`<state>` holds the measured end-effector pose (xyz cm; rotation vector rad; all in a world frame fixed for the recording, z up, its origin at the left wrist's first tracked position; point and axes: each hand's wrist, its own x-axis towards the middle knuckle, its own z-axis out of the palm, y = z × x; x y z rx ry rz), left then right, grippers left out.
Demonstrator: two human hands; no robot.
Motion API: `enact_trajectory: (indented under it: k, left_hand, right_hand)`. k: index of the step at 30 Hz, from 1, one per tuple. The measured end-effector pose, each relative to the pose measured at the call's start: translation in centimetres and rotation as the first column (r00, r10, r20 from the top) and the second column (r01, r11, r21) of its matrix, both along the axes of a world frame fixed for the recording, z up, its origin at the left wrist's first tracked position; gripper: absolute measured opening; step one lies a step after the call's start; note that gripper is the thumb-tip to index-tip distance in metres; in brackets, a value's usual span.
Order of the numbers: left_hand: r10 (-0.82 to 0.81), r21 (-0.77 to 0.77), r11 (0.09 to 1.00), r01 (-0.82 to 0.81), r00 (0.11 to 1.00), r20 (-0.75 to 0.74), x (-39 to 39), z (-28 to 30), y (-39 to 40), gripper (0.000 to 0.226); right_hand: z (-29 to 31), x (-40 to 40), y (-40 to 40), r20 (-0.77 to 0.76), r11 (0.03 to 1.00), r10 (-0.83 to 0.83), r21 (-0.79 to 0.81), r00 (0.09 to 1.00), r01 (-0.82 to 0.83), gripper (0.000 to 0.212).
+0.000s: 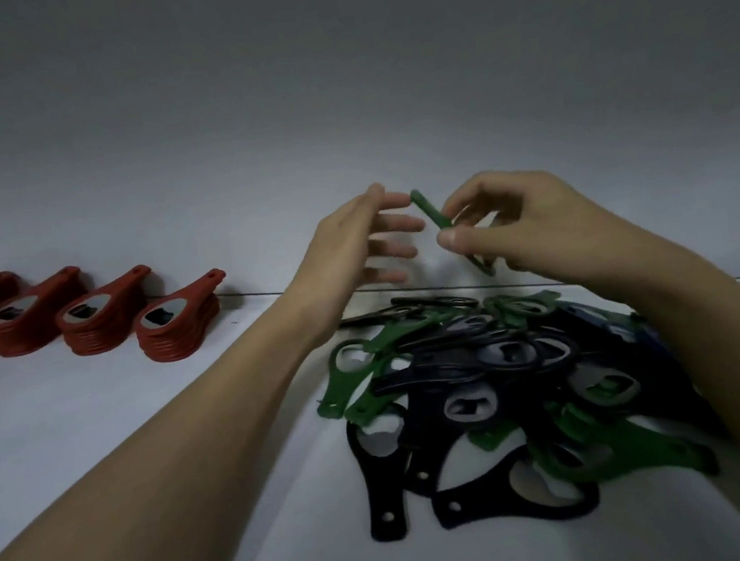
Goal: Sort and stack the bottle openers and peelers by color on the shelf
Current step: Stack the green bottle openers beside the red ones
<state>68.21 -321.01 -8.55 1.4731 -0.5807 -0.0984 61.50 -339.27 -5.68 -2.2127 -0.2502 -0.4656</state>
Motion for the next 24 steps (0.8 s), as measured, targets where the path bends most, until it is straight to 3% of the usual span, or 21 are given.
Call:
enact_trajectory:
  k: [2,4,7,10,12,14,18,20,24]
  left_hand:
    - [-0.249,-0.018,0.968,0.249,0.962,-0.111,-1.2,-0.2,-0.7,0.046]
    - [-0.361,-0.051,0.933,0.357,0.923,-0.134,-1.9,-0.6,-1.5,0.042]
    - [-0.299,-0.162,0.947,0.277,0.945,-0.132,-1.9,-0.7,-1.4,0.033]
    - [-0.189,-0.215,0.965,0.15,0.966,-0.174,-1.6,-0.5,-0.7,0.031]
    - [-0.158,-0.277,0.956,0.091,0.961,-0.228,-1.4,-0.4,-0.1,0.028]
    - [-0.158,-0.335,0.941,0.055,0.945,-0.287,-1.1,-0.2,0.5,0.028]
    - [-0.151,-0.344,0.939,0.015,0.915,-0.373,-0.8,0.0,1.0,0.037]
    - [-0.13,-0.297,0.955,0.011,0.913,-0.386,-0.6,-0.3,0.9,0.039]
    - [-0.082,-0.187,0.982,0.005,0.911,-0.405,-0.1,-0.5,1.0,0.026]
  right_hand:
    - [-0.5,0.3,0.2,0.034,0.999,-0.041,0.029,0.999,0.04,0.017]
    - [-0.9,0.5,0.5,0.031,1.0,-0.014,0.02,0.999,0.014,0.017]
    - [-0.6,0.2,0.5,0.002,0.998,0.062,0.017,0.998,-0.062,0.019]
    - [0.2,0.0,-0.7,0.041,0.998,-0.063,-0.014,0.997,0.063,0.017]
    - [0.4,0.1,-2.2,-0.031,0.968,-0.172,-0.189,0.985,0.164,0.016]
    - [0.2,0.3,-3.9,-0.186,0.875,-0.309,-0.439,0.933,0.202,0.018]
    - [-1.0,0.1,-4.7,-0.354,0.697,-0.513,-0.703,0.782,0.139,0.037]
    - [-1.4,0.2,-4.3,-0.371,0.706,-0.506,-0.696,0.779,0.128,0.037]
    - [-1.6,0.4,-4.0,-0.34,0.825,-0.448,-0.515,0.827,0.235,0.024]
